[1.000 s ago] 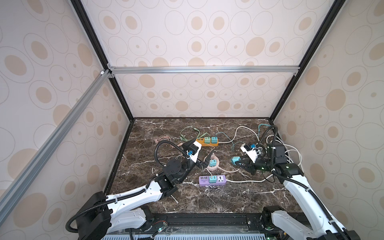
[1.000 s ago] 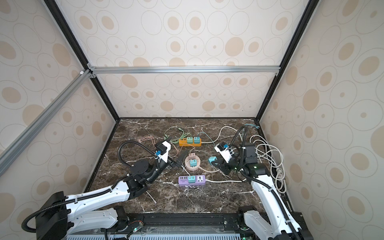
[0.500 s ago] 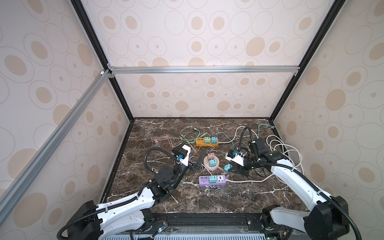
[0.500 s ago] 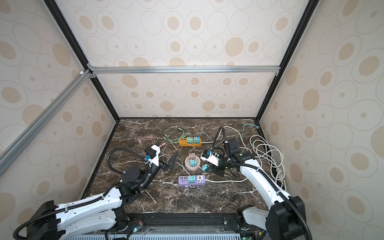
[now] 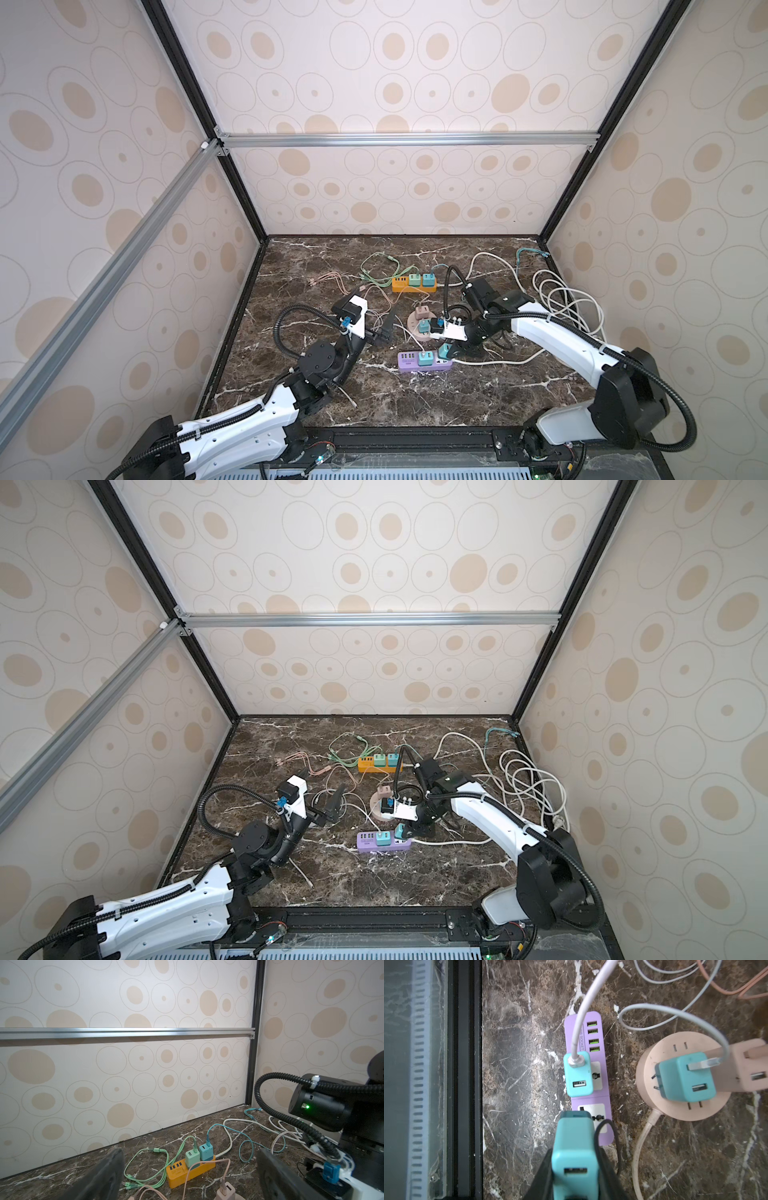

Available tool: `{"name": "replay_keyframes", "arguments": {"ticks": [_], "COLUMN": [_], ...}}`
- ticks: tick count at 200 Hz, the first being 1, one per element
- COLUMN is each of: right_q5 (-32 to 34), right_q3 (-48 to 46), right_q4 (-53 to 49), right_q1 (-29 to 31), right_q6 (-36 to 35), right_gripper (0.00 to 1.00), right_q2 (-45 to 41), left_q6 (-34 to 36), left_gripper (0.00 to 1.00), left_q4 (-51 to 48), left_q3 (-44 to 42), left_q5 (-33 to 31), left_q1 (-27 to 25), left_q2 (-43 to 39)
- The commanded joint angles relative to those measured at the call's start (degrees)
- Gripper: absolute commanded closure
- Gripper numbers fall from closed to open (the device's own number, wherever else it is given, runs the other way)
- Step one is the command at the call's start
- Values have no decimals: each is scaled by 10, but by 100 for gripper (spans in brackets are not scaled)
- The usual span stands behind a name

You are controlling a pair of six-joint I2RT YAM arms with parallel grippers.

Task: Insert the plug
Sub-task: 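Lower and press the teal charger into the purple strip's socket with the right gripper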

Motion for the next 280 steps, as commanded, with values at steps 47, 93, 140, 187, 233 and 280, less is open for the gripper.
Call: {"name": "replay_keyframes", "arguments": {"ticks": [47,93,140,187,233,280], "right_q5": [53,50,91,105,94,97], "right_q3": [63,71,54,63,70,46], "right_q4": [-63,-74,-45,-49,-47,-44], "right_q1": [25,37,57,58,59,60], "right_q6": [-82,-90,-99,-103,-102,-99], "right_gripper": [100,100,100,100,100,100], "right_q2": [84,108,119,109,92,97], "left_q6": [-8,-6,-2,-5,-7,-8], "left_gripper": [2,2,2,2,2,2], "left_q4": [-9,-12,-12,-7,-5,-6], "left_q3": [-9,-15,-16,-13,-12,-16], "left_q5": [-16,-25,-26,-18,-16,-19], "left_q1": [4,4,5,5,5,5], "left_q2": [-25,-35,-31,-18,-13,-19]}}
